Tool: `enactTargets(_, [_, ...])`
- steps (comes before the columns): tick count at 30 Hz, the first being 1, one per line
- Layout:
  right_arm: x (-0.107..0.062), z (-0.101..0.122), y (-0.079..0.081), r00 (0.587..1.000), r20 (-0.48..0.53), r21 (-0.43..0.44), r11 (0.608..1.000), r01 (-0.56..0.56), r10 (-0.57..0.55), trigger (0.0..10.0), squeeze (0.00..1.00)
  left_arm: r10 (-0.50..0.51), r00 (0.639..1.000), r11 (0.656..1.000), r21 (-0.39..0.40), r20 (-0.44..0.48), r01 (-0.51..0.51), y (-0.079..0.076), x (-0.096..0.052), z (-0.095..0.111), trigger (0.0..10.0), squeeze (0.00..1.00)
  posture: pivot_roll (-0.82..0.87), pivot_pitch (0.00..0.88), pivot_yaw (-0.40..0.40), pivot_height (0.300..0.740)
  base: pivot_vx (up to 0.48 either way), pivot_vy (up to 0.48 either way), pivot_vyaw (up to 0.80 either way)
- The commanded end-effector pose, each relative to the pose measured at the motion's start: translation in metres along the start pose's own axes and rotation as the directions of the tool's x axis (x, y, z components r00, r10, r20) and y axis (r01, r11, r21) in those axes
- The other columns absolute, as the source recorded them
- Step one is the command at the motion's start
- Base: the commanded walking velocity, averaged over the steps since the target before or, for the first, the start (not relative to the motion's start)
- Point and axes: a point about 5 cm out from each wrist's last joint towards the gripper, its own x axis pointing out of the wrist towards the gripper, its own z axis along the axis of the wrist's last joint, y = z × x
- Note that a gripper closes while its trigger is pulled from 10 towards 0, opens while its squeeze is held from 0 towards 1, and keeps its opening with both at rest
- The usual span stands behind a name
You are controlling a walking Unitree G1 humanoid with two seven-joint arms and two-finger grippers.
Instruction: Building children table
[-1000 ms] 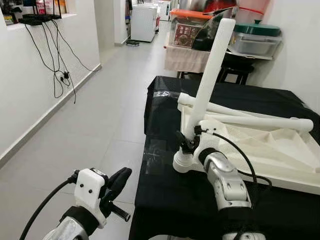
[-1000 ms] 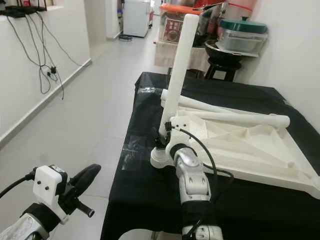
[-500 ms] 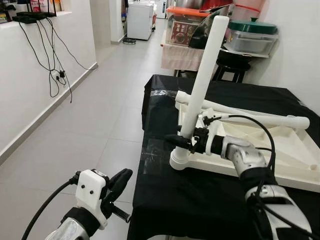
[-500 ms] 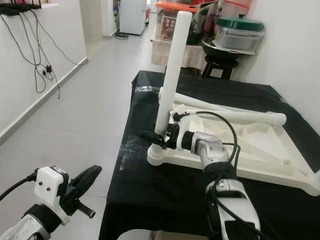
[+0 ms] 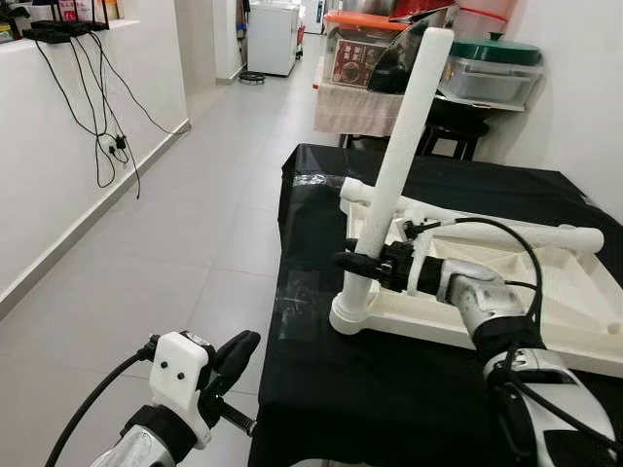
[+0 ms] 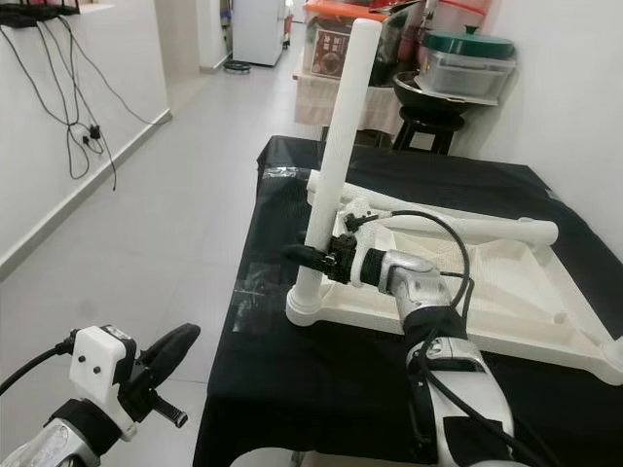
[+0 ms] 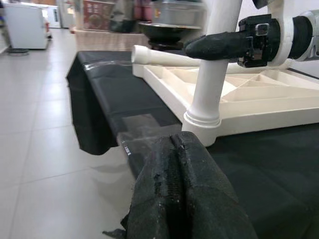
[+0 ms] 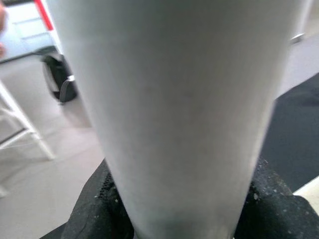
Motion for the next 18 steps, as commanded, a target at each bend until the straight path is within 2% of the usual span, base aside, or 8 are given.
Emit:
enactTargets(1, [-0.002,-0.013,0.002,0.995,-0.013,0.027,0.995,0.095,-0.095,0.0,0.0,0.007,1.0,1.0,-0.001,0.001,-0.007,-0.001,-0.002,0.0,10.0,0.0,0.05,0.0,-0.121,0.74,0.0,0.0,0.0])
enactTargets(4, [0.0,-0.018,0.007,0.993,-0.015,0.023,0.993,0.118,-0.117,0.0,0.0,0.007,1.0,1.0,-0.001,0.002,-0.007,-0.001,-0.002,0.001,10.0,0.0,0.05,0.0,-0.121,0.74,0.0,0.0,0.0])
enactTargets(5, [-0.003,-0.02,0.008,0.908,0.021,0.012,0.909,0.417,-0.417,0.0,0.0,0.007,1.0,1.0,0.0,0.001,-0.007,0.0,-0.003,0.001,10.0,0.0,0.05,0.0,-0.124,0.74,0.0,0.0,0.0])
enactTargets(6, [-0.003,-0.02,0.008,0.908,0.021,0.012,0.909,0.417,-0.417,0.0,0.0,0.007,1.0,1.0,0.0,0.001,-0.007,0.0,-0.003,0.001,10.0,0.0,0.05,0.0,-0.124,0.74,0.0,0.0,0.0])
enactTargets(8, [-0.019,-0.038,0.046,0.717,0.09,0.034,0.722,0.692,-0.691,0.0,0.0,0.009,1.0,1.0,0.001,0.002,-0.009,0.002,-0.005,0.003,10.0,0.0,0.02,0.006,-0.107,0.74,0.0,0.0,0.0])
enactTargets(10, [-0.021,-0.037,0.053,0.681,0.114,0.022,0.687,0.726,-0.723,0.0,0.0,0.008,1.0,1.0,0.0,0.002,-0.008,0.003,-0.004,0.003,10.0,0.0,0.02,0.0,-0.102,0.74,0.0,0.0,0.0])
enactTargets(12, [-0.018,-0.037,0.056,0.7,0.121,0.013,0.706,0.708,-0.704,0.0,0.0,0.007,1.0,1.0,-0.001,0.001,-0.007,0.002,-0.004,0.003,10.0,0.0,0.04,0.0,-0.12,0.74,0.0,0.0,0.0])
enactTargets(18, [-0.013,-0.035,0.051,0.69,0.127,-0.009,0.695,0.719,-0.713,0.0,0.0,0.009,1.0,1.0,0.002,0.004,-0.009,0.002,-0.002,0.003,10.0,0.0,0.03,0.0,-0.119,0.74,0.0,0.0,0.0])
